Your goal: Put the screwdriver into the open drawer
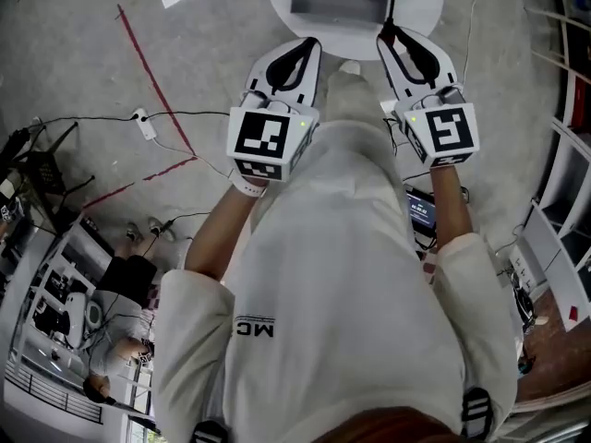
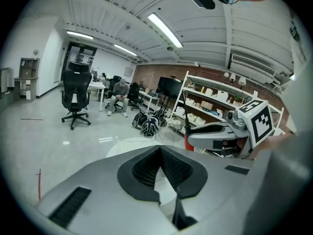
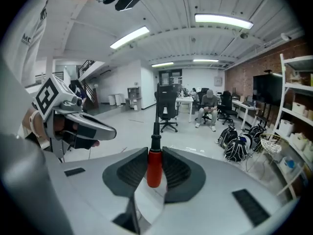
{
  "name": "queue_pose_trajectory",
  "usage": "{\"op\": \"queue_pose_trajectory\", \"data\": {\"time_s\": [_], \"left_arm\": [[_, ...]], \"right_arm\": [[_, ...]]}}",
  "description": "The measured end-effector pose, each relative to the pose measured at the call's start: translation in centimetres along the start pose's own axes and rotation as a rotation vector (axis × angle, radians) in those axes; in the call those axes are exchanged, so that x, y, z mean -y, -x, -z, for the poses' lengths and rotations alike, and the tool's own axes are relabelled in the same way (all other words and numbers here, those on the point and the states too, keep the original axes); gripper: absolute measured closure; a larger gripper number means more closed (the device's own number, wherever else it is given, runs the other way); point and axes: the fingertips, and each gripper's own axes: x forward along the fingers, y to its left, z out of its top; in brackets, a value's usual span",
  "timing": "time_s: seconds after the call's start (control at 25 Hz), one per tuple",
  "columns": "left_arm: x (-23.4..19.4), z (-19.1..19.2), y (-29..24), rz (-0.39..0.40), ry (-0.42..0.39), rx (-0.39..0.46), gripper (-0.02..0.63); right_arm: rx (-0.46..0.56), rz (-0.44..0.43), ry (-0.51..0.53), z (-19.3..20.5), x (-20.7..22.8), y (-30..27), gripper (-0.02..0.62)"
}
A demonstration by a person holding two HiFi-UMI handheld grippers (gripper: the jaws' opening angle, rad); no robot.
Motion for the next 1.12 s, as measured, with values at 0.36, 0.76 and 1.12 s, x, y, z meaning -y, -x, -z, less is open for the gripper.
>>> {"op": "queue_pose_trajectory", "data": {"time_s": [0.36, 0.76, 1.12], "left_arm": [[-1.0, 1.6, -3.7, -0.01, -0.013, -0.02, 0.597], [-4.2, 5.1, -5.5, -0.057, 0.037, -0.059, 0.597], [-5.3, 7.2, -7.0, -0.078, 0.081, -0.086, 0.597]], "right_arm": [[-0.084, -0.022, 0.104, 2.7, 2.4, -5.0, 0.448], [-0.208, -0.138, 0.215, 7.0, 2.4, -12.0, 0.448], [-0.353, -0.174, 0.284, 10.9, 2.2, -15.1, 0.448]]}}
